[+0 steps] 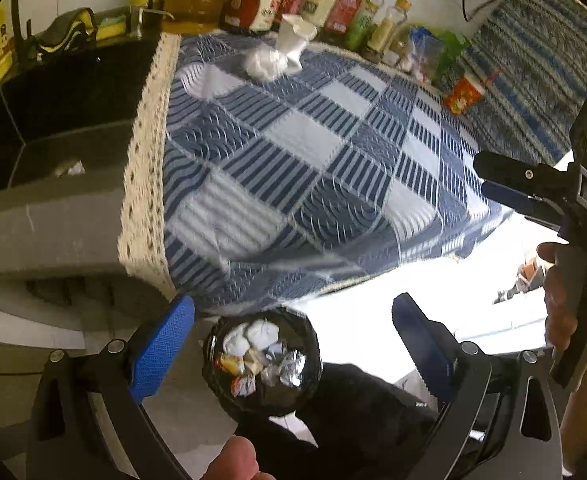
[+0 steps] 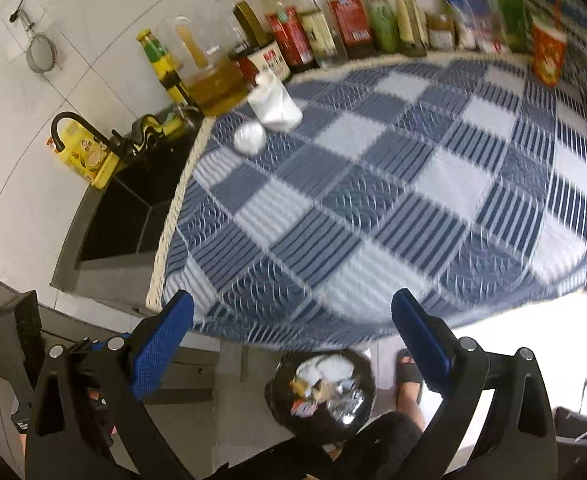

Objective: Collect trash
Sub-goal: 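Raise both tools back toward the counter, then grasp the white paper cup with the right tool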

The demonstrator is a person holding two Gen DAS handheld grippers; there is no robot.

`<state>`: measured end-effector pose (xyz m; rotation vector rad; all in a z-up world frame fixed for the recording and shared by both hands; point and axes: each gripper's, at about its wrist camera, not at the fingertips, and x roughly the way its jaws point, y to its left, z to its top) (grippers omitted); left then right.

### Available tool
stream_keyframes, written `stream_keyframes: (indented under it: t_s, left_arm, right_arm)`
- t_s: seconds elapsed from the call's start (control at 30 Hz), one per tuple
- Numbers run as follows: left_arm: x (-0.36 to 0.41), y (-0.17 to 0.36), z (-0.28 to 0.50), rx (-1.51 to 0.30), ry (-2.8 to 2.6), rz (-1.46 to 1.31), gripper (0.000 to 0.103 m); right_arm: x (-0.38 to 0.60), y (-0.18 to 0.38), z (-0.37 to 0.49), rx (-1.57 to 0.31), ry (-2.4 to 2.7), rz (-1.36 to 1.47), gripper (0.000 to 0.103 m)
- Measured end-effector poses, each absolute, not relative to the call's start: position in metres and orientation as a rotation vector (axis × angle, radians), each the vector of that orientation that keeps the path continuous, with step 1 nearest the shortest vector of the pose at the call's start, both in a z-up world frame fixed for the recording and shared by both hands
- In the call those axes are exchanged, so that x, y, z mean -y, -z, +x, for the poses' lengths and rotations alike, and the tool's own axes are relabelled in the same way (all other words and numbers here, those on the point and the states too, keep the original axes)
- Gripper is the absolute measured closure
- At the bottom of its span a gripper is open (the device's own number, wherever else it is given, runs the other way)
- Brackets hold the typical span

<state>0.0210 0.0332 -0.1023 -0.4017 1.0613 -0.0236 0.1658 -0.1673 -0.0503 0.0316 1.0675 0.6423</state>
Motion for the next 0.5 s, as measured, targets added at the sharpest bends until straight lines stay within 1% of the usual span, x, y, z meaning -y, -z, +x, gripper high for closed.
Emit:
stream_keyframes:
  t_s: [0.27,0.5]
  left_arm:
    - [-0.043,0.084,0.054,-1.008,-0.088,-0.426,0.007]
    - [-0.054,0.087,0.094,-1.024,-0.192,-0.487,0.007]
  right_arm:
    - [0.128,0.019,0.239,-0.982,-0.730,-0.047,0.005]
    - [0.068,0.040,0.316,-1.020,-0.831,-0.067,0.005]
